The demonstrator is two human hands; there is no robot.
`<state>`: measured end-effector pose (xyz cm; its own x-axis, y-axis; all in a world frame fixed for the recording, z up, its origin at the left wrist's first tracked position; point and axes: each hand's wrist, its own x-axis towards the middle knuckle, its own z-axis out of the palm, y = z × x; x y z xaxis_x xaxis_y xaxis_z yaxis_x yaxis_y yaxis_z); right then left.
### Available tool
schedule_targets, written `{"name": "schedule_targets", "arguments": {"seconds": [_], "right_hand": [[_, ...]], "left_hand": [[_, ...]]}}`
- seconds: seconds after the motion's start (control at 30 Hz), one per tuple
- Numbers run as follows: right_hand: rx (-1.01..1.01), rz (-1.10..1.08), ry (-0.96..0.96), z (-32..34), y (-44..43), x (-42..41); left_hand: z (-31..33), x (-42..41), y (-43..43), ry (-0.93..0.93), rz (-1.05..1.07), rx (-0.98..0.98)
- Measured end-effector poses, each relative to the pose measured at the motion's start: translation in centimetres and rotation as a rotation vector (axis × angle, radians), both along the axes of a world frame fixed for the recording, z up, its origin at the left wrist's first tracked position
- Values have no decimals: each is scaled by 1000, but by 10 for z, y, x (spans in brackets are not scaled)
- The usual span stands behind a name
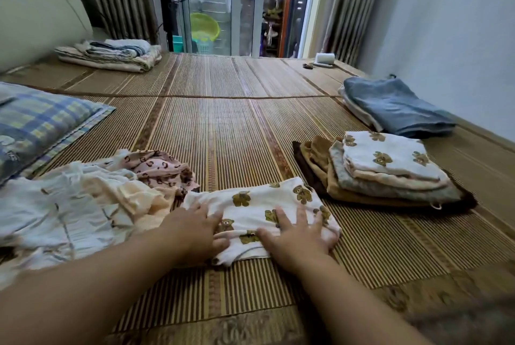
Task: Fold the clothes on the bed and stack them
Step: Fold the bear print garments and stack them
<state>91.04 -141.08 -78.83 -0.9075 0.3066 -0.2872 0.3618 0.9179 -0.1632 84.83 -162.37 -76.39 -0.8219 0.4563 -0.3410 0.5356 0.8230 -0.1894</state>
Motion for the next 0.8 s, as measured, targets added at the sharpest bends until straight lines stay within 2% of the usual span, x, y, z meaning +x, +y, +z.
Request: {"name": "schedule_targets", "arguments": {"seconds": [0.1,0.27,0.33,0.4,0.43,0.5,0.53,0.6,0.63,0.7,0.8], "right_hand": [[-1,33,-38,-2,29,11],[50,199,-76,14,71,11],[120,205,-29,22,68,9],[182,222,147,27,51,19],[162,246,284,28,39,29],[-51,349,494,30,6,53],[-190,406,511,31,-13,67],[-355,518,417,32,-51,90],[-329,568,329,30,-66,97],[-93,632,186,22,-89,102],[91,621,195,20,-100,100]], "left_hand": [[11,19,3,24,-85,-86],[40,72,2,-82,-259,-46],[47,91,-1,-137,-287,-3],[48,98,-8,-203,-269,110],[47,96,-15,-207,-264,182],[41,84,-34,-138,-258,274],[37,75,-45,-106,-247,265],[30,61,-65,-83,-208,174],[26,57,-71,-75,-206,149],[20,53,-74,-37,-218,173],[20,58,-62,76,-243,194]]}}
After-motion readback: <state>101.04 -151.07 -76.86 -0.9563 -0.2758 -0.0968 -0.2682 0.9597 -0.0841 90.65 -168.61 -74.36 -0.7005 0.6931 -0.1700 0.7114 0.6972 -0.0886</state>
